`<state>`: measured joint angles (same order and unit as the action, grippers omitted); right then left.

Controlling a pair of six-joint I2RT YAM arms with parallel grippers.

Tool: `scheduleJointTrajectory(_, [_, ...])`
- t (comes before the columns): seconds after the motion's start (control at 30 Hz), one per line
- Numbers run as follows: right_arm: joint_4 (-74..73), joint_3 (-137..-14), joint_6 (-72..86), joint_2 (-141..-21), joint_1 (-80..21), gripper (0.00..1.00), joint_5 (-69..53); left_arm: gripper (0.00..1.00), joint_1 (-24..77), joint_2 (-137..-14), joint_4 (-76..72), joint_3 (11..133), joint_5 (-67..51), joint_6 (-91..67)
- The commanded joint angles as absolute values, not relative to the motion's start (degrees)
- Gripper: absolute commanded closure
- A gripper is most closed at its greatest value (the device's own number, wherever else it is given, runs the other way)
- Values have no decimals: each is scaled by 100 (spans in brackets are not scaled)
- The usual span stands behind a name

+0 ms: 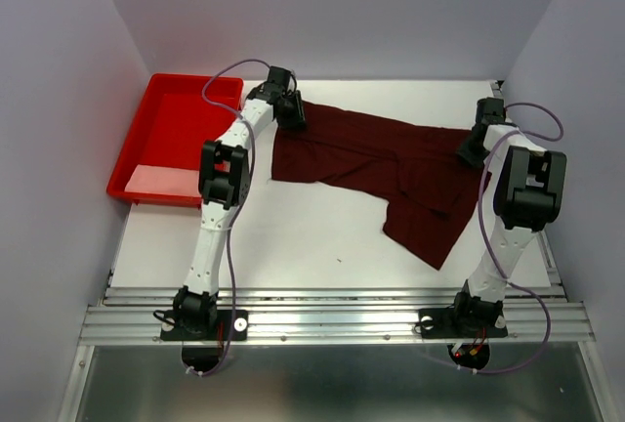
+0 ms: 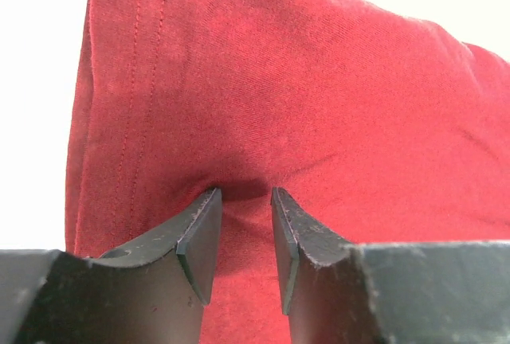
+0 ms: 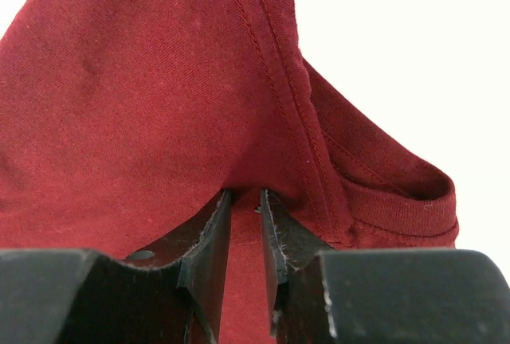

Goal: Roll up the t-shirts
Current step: Fold the T-shirt at the center of the board.

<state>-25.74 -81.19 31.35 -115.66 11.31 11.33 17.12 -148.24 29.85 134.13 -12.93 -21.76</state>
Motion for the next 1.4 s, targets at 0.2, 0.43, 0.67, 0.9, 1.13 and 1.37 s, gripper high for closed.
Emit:
scheduleJointTrajectory(0.2, [-3005, -8350, 3208, -10812, 1266, 59, 695, 56, 1617, -13811, 3199, 13133, -906, -1943])
scheduleJointTrajectory(0.43, [-3076, -6796, 3243, -8923, 1266, 52, 54, 52, 1670, -12080, 2901, 11265, -414, -2100])
scheduleJointTrajectory(0.67, [-3392, -5152, 3567, -7200, 732, 48, -571, 51, 1696, -10759, 2295, 8680, -159, -2416])
scheduleJointTrajectory(0.9, [-3612, -4579, 4200, -6495, -341, 47, -457, 34, 1881, -10389, 1864, 7357, 175, -2926])
scheduleJointTrajectory(1.13, [-4252, -4430, 4280, -6205, -413, 41, -150, 30, 1960, -10625, 1635, 7181, 325, -3067])
scheduleJointTrajectory(1.37, [-4728, -3983, 4789, -5854, -413, 41, -44, 34, 1960, -11012, 1328, 7172, 220, -3190])
